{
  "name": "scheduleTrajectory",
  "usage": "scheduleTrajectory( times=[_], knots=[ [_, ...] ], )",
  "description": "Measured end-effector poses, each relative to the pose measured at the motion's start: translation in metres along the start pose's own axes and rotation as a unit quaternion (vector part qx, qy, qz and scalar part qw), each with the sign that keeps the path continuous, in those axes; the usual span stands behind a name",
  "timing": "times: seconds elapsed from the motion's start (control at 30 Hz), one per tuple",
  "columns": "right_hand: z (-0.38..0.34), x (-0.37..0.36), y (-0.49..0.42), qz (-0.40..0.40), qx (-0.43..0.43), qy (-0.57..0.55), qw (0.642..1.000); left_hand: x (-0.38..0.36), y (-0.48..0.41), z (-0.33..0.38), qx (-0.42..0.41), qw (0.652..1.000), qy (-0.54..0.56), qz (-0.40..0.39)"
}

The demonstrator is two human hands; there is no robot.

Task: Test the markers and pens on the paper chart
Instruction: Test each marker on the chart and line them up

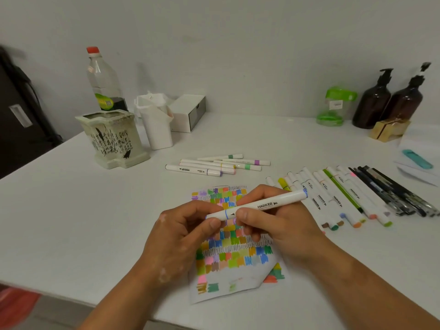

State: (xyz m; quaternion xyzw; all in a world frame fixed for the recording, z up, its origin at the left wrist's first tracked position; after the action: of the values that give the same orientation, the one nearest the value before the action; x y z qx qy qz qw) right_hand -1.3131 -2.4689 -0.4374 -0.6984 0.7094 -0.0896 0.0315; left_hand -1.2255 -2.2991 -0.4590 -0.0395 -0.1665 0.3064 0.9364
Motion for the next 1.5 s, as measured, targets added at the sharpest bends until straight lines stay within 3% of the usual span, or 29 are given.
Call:
scheduleTrajectory(
  times=[0.23,0.3,0.4,0.5,0.6,0.83,1.0,1.13,1.27,1.37,1.5],
  knots=[
    [-0.004,-0.004,-0.001,-0.017,0.014,0.009,1.0,0.001,-0.001,0.004,-0.022,0.999,0.009,0.023],
    [-0.004,0.002,0.002,-0.068,0.013,-0.024,0.997,0.002,-0.002,0.003,-0.014,0.999,0.005,0.042],
    [-0.005,0.01,0.011,-0.185,-0.044,-0.163,0.968,0.006,-0.001,0.0,-0.002,0.997,0.012,0.074],
    [-0.009,0.015,0.017,-0.224,-0.121,-0.107,0.961,0.005,0.0,-0.002,0.002,0.998,0.003,0.062],
    [-0.008,0.011,0.013,-0.156,-0.144,0.144,0.967,0.0,-0.002,-0.003,0.019,0.999,-0.031,0.035],
    [-0.003,0.009,0.013,0.012,-0.115,0.315,0.942,0.004,-0.003,-0.006,0.041,0.996,-0.002,0.078],
    [-0.006,0.041,0.013,0.126,-0.212,0.47,0.847,0.011,-0.002,-0.01,0.066,0.99,0.007,0.127],
    [0.0,0.036,0.005,0.11,-0.252,0.584,0.764,0.01,0.0,-0.006,0.059,0.989,-0.009,0.134],
    [0.004,0.034,0.001,0.092,-0.277,0.638,0.712,0.016,0.003,-0.006,0.048,0.986,-0.026,0.159],
    [-0.002,0.041,-0.003,0.099,-0.29,0.635,0.709,0.02,0.004,-0.007,0.044,0.982,-0.029,0.18],
    [-0.016,0.065,-0.038,0.133,-0.237,0.605,0.749,0.022,0.003,-0.01,0.048,0.98,-0.043,0.188]
  ],
)
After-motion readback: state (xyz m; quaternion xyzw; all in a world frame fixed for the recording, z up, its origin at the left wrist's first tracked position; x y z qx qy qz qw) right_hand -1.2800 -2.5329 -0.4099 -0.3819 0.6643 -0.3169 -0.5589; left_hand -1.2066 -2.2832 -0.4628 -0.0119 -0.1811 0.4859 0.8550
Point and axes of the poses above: each hand's wrist, its own y-axis away from the middle knuckle, its own x-axis out of the back of the hand, z = x × y, the point moved 5 cm from there along -y, towards the middle knuckle, and after that the axes turned 14 degrees about -z, right-handed, at the moved point
